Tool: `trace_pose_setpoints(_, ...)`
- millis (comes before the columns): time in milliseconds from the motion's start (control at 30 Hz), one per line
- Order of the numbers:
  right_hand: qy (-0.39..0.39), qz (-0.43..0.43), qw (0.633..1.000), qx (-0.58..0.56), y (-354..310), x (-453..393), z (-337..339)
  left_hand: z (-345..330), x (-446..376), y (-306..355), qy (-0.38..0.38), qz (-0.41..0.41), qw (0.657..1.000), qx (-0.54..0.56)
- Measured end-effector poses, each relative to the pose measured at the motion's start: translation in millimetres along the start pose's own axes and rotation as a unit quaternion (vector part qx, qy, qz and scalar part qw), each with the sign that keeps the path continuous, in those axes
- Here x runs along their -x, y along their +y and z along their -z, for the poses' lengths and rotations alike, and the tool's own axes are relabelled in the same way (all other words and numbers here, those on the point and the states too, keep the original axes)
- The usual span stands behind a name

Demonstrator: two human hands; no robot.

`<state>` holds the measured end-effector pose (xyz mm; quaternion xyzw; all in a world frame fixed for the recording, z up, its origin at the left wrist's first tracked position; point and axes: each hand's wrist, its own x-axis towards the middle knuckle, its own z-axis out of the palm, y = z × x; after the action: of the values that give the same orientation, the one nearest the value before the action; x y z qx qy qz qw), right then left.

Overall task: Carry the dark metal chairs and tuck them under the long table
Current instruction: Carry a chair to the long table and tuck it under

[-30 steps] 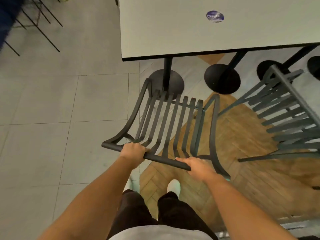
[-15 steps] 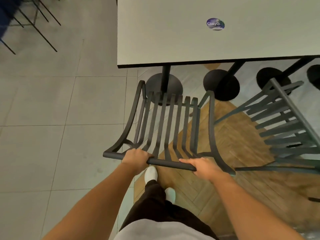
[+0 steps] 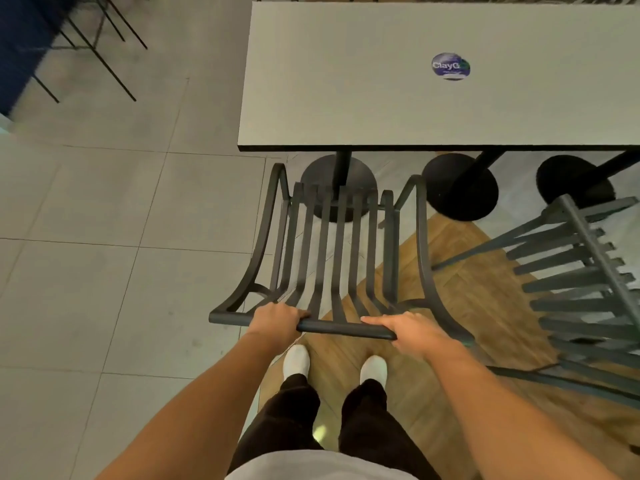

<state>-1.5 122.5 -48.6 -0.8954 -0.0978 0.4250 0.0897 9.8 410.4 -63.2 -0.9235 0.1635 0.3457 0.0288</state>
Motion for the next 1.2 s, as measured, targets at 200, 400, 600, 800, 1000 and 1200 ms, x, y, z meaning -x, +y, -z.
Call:
trace_pose_setpoints(200, -0.008, 0.015, 1.0, 0.026, 22, -11, 39, 15, -23, 16, 0.011, 0.023, 1.0, 0.013)
trace_pose_setpoints(400, -0.017, 0.027, 0.998, 0.052, 37, -25, 68, 28, -41, 22, 0.027, 0.031, 0.999, 0.025)
trace_pose_setpoints(600, -0.009, 0.044, 0.997, 0.062, 45, -38, 78, 38, -55, 20, 0.024, 0.043, 0.997, 0.062)
trace_pose_setpoints(800, 0.007, 0.018, 0.998, 0.059, 45, -39, 73, 43, -56, 16, -0.047, 0.013, 0.991, 0.121)
trace_pose_setpoints(1000, 0.034, -0.052, 0.997, -0.045, 59, -17, 85, 62, -61, 9, -0.11, -0.054, 0.991, 0.059)
trace_pose_setpoints(1200, 0.202, -0.134, 0.941, -0.236, 81, 34, 84, 99, -79, 35, -0.05, -0.161, 0.986, 0.012)
